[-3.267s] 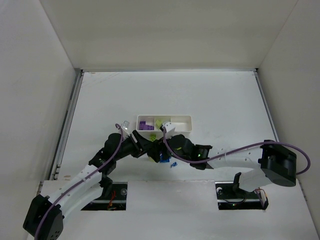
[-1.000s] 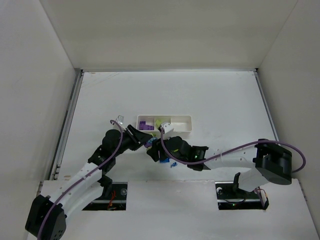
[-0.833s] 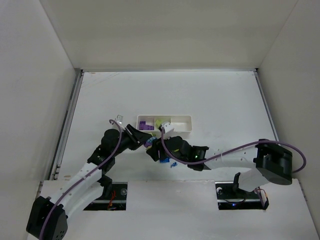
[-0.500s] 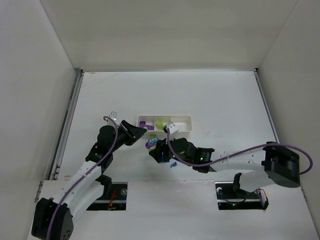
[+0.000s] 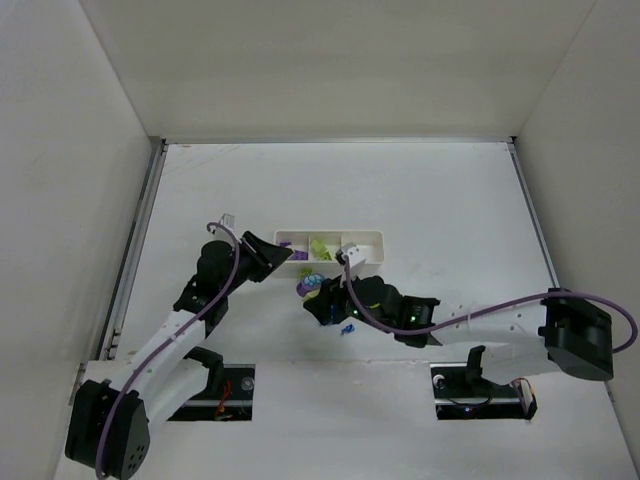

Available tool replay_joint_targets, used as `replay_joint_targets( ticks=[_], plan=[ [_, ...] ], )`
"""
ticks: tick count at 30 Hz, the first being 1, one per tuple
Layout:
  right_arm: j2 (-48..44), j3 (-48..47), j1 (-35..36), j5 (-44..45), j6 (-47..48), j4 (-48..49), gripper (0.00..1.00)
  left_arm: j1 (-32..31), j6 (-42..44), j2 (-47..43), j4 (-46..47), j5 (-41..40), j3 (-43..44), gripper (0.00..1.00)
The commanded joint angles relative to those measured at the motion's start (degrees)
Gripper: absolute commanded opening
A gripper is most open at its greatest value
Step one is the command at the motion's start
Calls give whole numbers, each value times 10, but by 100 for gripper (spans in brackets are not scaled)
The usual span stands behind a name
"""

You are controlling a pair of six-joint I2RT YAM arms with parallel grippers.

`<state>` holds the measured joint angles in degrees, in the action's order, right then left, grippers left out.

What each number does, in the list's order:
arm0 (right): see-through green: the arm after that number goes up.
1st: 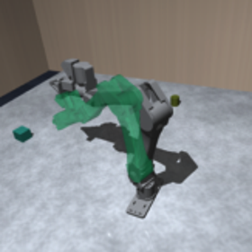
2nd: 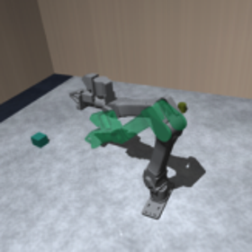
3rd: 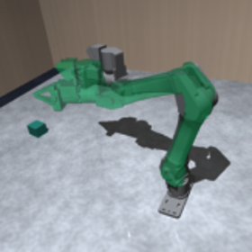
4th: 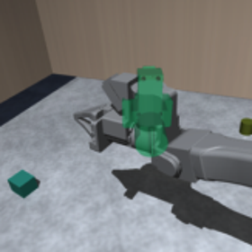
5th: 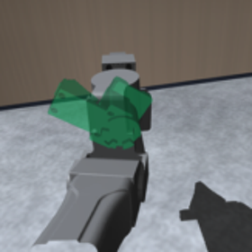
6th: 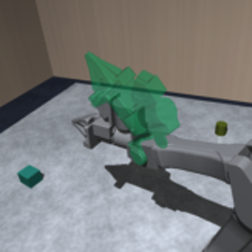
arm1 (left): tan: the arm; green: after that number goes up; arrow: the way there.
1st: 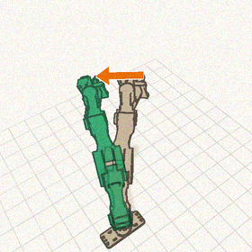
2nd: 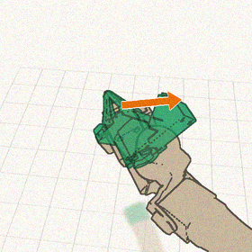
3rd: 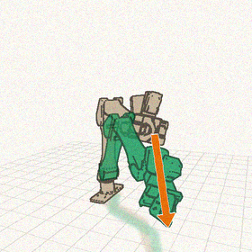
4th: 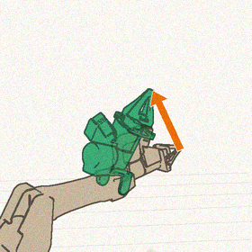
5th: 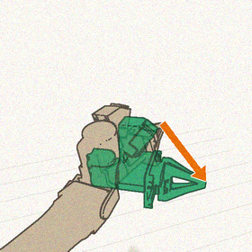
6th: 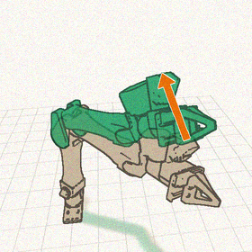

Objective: Sort the legos into containers by color

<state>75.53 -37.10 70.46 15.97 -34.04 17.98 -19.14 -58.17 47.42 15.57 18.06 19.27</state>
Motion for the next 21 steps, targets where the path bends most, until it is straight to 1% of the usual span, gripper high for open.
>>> replay_joint_targets(
  ticks=[1,4,7,13,21],
  plan=[
    [-34,9,-6,13,6,3,44,-19,45,26,39,-50,46,19],
    [-50,19,-6,26,7,-7,44,-48,77,64,37,-88,70,19],
    [-73,37,-7,41,3,-22,44,-84,89,94,42,-120,87,19],
    [-126,67,-24,57,-1,-51,44,-147,117,185,56,-144,140,19],
    [-162,96,-26,64,-11,-61,44,-181,126,306,89,-171,203,21]
  ],
)
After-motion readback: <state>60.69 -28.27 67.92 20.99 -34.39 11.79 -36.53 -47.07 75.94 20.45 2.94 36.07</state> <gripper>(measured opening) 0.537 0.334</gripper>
